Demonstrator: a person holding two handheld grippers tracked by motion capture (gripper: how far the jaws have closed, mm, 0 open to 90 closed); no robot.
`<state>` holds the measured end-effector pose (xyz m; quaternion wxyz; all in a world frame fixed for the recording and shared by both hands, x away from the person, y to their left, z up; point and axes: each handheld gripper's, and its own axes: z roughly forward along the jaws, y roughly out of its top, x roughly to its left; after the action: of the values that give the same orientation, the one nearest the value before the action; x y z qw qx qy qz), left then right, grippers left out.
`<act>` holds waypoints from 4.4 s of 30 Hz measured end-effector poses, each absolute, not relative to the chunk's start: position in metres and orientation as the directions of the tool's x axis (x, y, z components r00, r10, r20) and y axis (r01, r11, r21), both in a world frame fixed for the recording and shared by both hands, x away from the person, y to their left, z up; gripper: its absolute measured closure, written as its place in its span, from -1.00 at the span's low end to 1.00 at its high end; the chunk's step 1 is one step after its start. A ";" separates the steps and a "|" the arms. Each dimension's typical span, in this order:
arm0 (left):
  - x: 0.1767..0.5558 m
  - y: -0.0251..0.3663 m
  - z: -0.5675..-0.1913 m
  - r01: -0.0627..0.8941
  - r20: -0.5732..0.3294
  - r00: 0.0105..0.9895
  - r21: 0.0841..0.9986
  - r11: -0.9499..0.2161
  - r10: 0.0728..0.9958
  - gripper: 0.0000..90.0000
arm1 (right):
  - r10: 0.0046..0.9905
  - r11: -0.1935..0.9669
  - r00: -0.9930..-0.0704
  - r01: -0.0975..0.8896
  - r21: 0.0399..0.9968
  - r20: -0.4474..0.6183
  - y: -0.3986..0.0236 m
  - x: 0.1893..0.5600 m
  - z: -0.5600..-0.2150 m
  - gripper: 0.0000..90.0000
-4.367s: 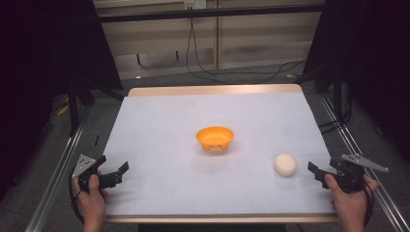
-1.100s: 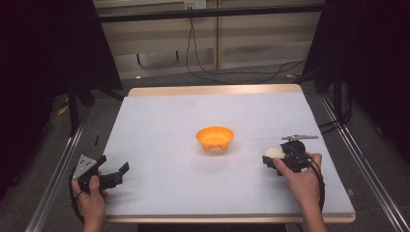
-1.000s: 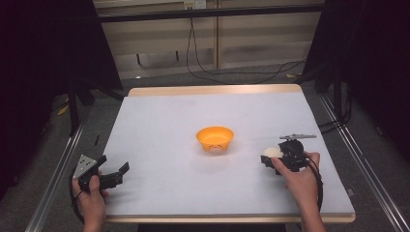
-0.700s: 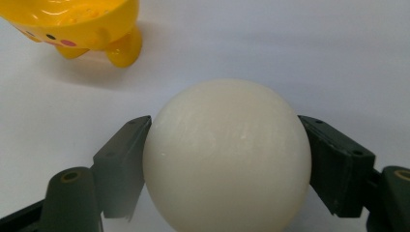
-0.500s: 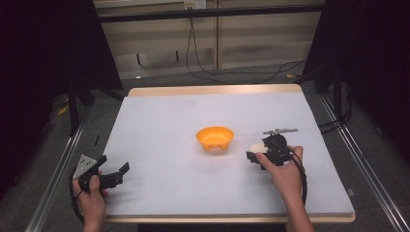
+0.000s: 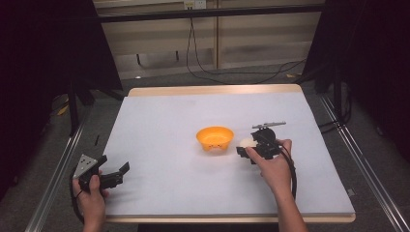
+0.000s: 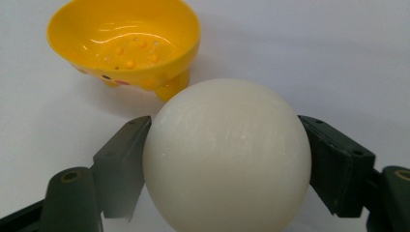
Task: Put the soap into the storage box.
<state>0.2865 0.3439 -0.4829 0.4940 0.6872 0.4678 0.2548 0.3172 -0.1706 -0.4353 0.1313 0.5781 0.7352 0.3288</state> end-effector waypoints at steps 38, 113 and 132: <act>0.287 0.344 -0.483 0.401 -0.115 0.442 0.913 -0.081 0.890 -0.96 | 0.925 0.165 -0.340 0.761 0.628 0.169 -0.136 0.341 -0.415 -0.49; 0.288 0.344 -0.483 0.405 -0.131 0.440 0.912 -0.067 0.888 -0.96 | 0.926 0.204 -0.347 0.793 0.574 0.149 -0.071 0.391 -0.428 -0.49; 0.288 0.344 -0.483 0.406 -0.128 0.441 0.911 -0.070 0.888 -0.96 | 0.922 0.169 -0.339 0.788 0.592 0.188 -0.082 0.388 -0.424 -0.65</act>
<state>0.2879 0.3442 -0.4831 0.4948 0.6897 0.4691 0.2439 0.3878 -0.0817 -0.4238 0.1076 0.5647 0.7570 0.3105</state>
